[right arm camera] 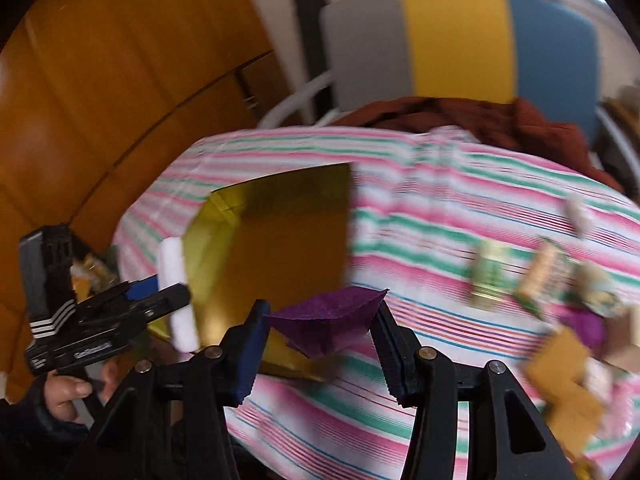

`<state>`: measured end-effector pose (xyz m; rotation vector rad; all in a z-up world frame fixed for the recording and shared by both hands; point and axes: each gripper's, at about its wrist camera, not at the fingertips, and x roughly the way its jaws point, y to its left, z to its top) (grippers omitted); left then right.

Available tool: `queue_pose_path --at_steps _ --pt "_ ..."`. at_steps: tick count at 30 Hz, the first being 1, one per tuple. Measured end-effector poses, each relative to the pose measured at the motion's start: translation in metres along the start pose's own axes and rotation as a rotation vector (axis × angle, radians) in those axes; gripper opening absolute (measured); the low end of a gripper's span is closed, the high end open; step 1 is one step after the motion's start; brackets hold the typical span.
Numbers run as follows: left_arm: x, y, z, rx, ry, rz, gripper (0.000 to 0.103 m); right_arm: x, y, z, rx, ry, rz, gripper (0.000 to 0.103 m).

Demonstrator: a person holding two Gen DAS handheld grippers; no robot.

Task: Organize objects
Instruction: 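Grasp the white sponge with the left tool while the right tool grasps the purple packet, then release the white sponge and purple packet into the gold tray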

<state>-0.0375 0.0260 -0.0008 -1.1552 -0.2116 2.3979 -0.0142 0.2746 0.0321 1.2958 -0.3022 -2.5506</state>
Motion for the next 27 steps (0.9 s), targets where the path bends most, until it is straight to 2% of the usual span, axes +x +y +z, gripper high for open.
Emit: queue_pose_path --at_steps 2,3,4,6,10,15,20,27 --pt "-0.001 0.022 -0.002 -0.04 0.005 0.061 0.066 0.026 0.019 0.005 -0.03 0.042 0.054 0.054" --pt "-0.001 0.028 -0.003 -0.053 0.007 0.082 0.069 0.037 0.027 0.007 -0.036 0.059 0.069 0.062" --pt "-0.001 0.037 -0.004 -0.073 0.008 0.113 0.076 0.042 0.031 0.007 -0.031 0.068 0.082 0.078" --pt "-0.001 0.049 -0.006 -0.096 0.014 0.161 0.082 0.051 0.037 0.01 -0.01 0.077 0.124 0.087" --pt "-0.008 0.068 -0.009 -0.145 -0.017 0.208 0.082 0.056 0.042 0.006 0.009 0.082 0.123 0.087" --pt "-0.018 0.068 -0.005 -0.148 -0.072 0.211 0.082 0.046 0.034 -0.011 -0.005 0.061 -0.012 0.089" --pt "-0.024 0.044 -0.001 -0.091 -0.099 0.197 0.082 0.036 0.027 -0.023 -0.003 -0.002 -0.118 0.092" --pt "-0.016 0.008 -0.001 0.016 -0.072 0.217 0.082 0.016 0.015 -0.032 0.023 -0.058 -0.175 0.098"
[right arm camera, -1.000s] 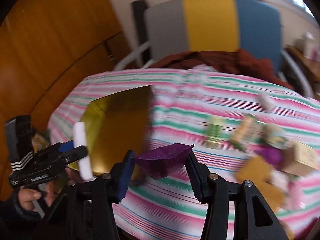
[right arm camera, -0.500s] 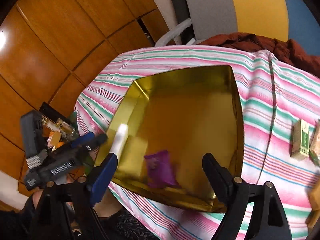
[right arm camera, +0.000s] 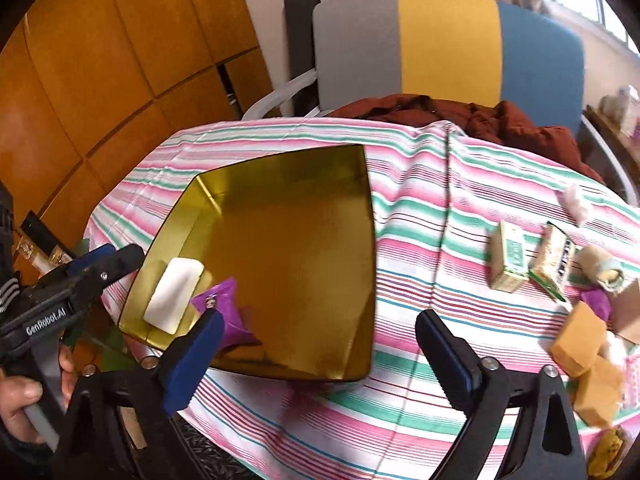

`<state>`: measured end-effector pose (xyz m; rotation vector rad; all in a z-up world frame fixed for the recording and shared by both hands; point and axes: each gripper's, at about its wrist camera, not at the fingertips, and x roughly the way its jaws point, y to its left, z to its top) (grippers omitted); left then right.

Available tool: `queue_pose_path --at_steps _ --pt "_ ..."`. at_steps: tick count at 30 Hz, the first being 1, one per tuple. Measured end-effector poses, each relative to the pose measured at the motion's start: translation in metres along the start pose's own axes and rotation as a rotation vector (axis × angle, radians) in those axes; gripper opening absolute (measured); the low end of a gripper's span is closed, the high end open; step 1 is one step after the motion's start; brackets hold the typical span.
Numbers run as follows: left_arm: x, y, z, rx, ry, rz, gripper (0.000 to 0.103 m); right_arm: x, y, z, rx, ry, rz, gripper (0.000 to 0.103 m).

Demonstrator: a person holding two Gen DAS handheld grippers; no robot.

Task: Organize objects
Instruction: 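Release the white sponge and purple packet into the gold tray, then grasp the yellow sponge with the left tool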

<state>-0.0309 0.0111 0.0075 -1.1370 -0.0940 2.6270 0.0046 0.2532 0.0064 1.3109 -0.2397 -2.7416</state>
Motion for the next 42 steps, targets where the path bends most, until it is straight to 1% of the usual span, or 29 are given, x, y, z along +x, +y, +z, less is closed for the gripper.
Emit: queue_pose_path --at_steps 2,4,6,12,15,22,27,30,33,34,36,37,40,42 --pt "0.0 -0.009 -0.002 0.031 0.003 -0.004 0.082 -0.007 -0.006 -0.003 0.005 -0.021 -0.02 0.098" --pt "-0.002 -0.021 -0.002 0.075 -0.009 -0.002 0.082 -0.014 -0.013 -0.005 0.015 -0.041 -0.03 0.102" --pt "-0.004 -0.03 -0.002 0.11 -0.016 0.0 0.082 -0.021 -0.02 -0.006 0.027 -0.059 -0.041 0.103" --pt "-0.004 -0.056 -0.006 0.175 -0.007 -0.053 0.082 -0.035 -0.053 -0.012 0.095 -0.08 -0.108 0.103" --pt "-0.002 -0.066 -0.007 0.2 0.002 -0.069 0.082 -0.043 -0.077 -0.019 0.15 -0.088 -0.144 0.103" --pt "0.003 -0.097 -0.015 0.271 0.033 -0.14 0.082 -0.079 -0.15 -0.036 0.282 -0.126 -0.292 0.103" --pt "0.006 -0.118 -0.02 0.289 0.062 -0.25 0.082 -0.119 -0.22 -0.054 0.458 -0.181 -0.415 0.103" --pt "0.009 -0.131 -0.023 0.302 0.087 -0.282 0.082 -0.133 -0.254 -0.068 0.572 -0.206 -0.459 0.103" --pt "0.016 -0.145 -0.028 0.321 0.124 -0.305 0.082 -0.138 -0.284 -0.085 0.683 -0.218 -0.475 0.103" --pt "0.018 -0.147 -0.03 0.321 0.138 -0.309 0.081 -0.137 -0.293 -0.091 0.725 -0.215 -0.467 0.103" --pt "0.023 -0.155 -0.032 0.319 0.17 -0.331 0.081 -0.138 -0.306 -0.103 0.809 -0.239 -0.392 0.103" --pt "0.025 -0.161 -0.033 0.327 0.184 -0.342 0.081 -0.139 -0.311 -0.107 0.844 -0.255 -0.375 0.103" --pt "0.031 -0.18 -0.035 0.37 0.207 -0.366 0.081 -0.148 -0.313 -0.115 0.887 -0.326 -0.341 0.103" --pt "0.036 -0.197 -0.037 0.407 0.221 -0.384 0.081 -0.149 -0.314 -0.117 0.901 -0.34 -0.321 0.103"
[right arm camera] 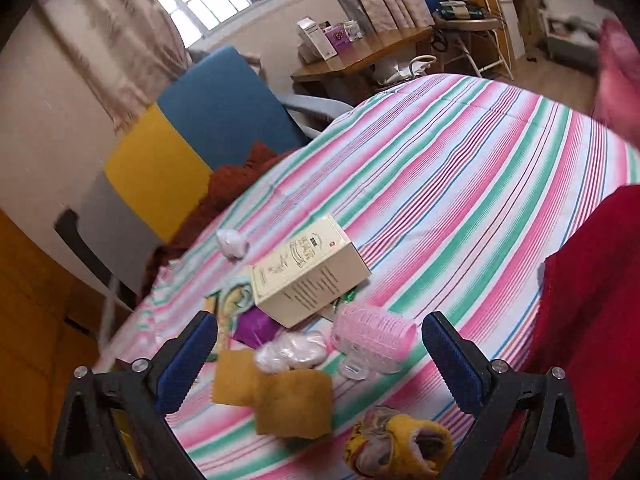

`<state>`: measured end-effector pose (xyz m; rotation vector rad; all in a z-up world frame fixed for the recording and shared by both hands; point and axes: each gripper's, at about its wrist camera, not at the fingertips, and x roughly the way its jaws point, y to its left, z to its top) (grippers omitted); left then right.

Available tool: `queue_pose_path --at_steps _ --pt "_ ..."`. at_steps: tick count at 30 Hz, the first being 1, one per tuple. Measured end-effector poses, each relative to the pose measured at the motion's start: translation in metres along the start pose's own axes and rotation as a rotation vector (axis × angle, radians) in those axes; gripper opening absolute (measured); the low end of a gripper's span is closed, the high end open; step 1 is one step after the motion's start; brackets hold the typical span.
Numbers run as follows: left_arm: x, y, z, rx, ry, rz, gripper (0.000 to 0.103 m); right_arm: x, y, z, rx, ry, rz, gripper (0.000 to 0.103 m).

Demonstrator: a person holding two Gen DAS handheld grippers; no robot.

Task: Organize objects
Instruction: 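Grasp the yellow sponge with the left tool, then grasp the pink hair roller with the right tool while the left tool holds the yellow sponge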

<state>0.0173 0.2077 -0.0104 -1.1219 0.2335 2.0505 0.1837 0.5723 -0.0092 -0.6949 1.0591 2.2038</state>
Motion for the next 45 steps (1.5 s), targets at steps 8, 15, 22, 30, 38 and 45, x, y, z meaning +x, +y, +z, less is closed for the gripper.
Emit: queue_pose_path --at_steps 8,15,22,30,38,45 --pt "0.05 -0.054 0.029 0.135 0.033 -0.063 0.081 0.003 -0.01 0.0 0.064 0.0 0.08 0.103" --pt "0.094 -0.08 0.052 0.176 0.074 -0.104 0.081 0.007 -0.01 0.0 0.061 0.013 0.085 0.103" --pt "0.133 -0.102 0.078 0.193 0.103 -0.11 0.081 0.01 -0.01 0.0 0.057 0.031 0.084 0.103" --pt "0.169 -0.111 0.091 0.204 0.141 -0.103 0.081 0.015 -0.009 0.0 0.05 0.053 0.077 0.103" --pt "0.16 -0.095 0.074 0.171 0.127 -0.163 0.053 0.017 -0.011 0.0 0.073 0.057 0.066 0.103" --pt "0.12 -0.057 0.037 0.102 0.118 -0.154 0.052 0.022 -0.014 0.001 0.086 0.077 0.029 0.103"
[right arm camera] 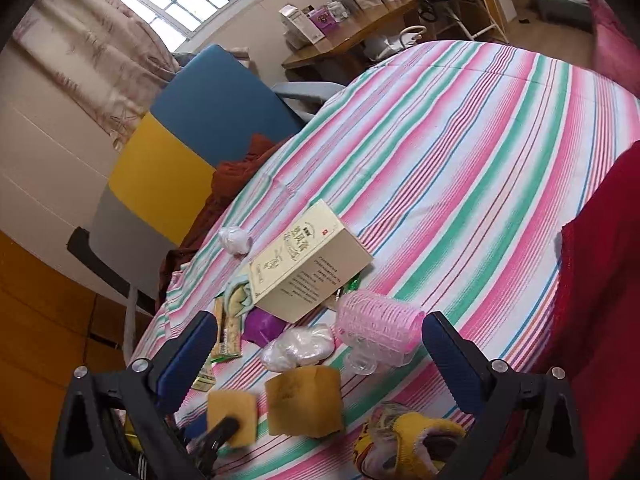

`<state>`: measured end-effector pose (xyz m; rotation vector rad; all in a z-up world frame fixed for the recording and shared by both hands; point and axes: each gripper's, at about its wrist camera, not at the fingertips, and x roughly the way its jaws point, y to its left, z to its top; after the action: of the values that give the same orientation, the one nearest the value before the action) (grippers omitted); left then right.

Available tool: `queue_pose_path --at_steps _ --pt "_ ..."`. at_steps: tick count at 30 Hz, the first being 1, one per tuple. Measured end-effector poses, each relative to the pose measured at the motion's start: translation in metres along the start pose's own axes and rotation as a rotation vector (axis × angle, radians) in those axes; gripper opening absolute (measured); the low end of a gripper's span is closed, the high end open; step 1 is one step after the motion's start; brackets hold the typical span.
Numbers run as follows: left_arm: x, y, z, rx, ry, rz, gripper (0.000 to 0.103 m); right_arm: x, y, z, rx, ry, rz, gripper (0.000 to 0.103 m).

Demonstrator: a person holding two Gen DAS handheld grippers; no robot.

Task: Organize objects
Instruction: 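Grasp the pink hair roller with the right tool while the left tool holds the yellow sponge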

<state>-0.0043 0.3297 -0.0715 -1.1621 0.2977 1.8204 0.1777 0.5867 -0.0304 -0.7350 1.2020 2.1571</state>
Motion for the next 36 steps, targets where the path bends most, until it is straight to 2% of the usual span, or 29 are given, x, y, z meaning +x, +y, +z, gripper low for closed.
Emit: queue_pose_path --at_steps 3,5,10,16,20,21,22,24,28,36 --pt "-0.016 0.006 -0.019 0.008 -0.03 0.02 0.052 0.006 0.0 0.001 0.001 0.027 -0.047 0.103" --pt "-0.021 0.008 -0.026 0.019 -0.051 0.024 0.052 0.015 0.001 0.002 -0.002 0.076 -0.098 0.103" --pt "-0.017 0.008 -0.026 0.024 -0.065 0.027 0.052 0.039 0.007 0.002 -0.044 0.185 -0.27 0.103" --pt "-0.014 0.012 -0.026 0.001 -0.073 0.009 0.052 0.06 0.011 0.002 -0.066 0.21 -0.357 0.102" --pt "-0.013 0.011 -0.026 0.002 -0.075 0.009 0.052 0.073 0.009 0.0 -0.055 0.209 -0.347 0.098" --pt "-0.013 0.01 -0.026 0.004 -0.075 0.01 0.052 0.077 0.008 -0.001 -0.049 0.22 -0.363 0.091" --pt "-0.012 0.01 -0.026 0.004 -0.075 0.011 0.052 0.079 0.009 -0.002 -0.048 0.223 -0.377 0.078" --pt "-0.012 0.01 -0.027 0.009 -0.077 0.013 0.052 0.081 0.011 -0.004 -0.059 0.221 -0.392 0.061" --pt "-0.012 0.01 -0.029 0.014 -0.086 0.012 0.051 0.076 0.017 -0.006 -0.088 0.204 -0.373 0.061" --pt "-0.039 0.008 -0.028 -0.005 -0.118 0.001 0.051 0.026 0.039 -0.018 -0.173 0.098 -0.326 0.061"
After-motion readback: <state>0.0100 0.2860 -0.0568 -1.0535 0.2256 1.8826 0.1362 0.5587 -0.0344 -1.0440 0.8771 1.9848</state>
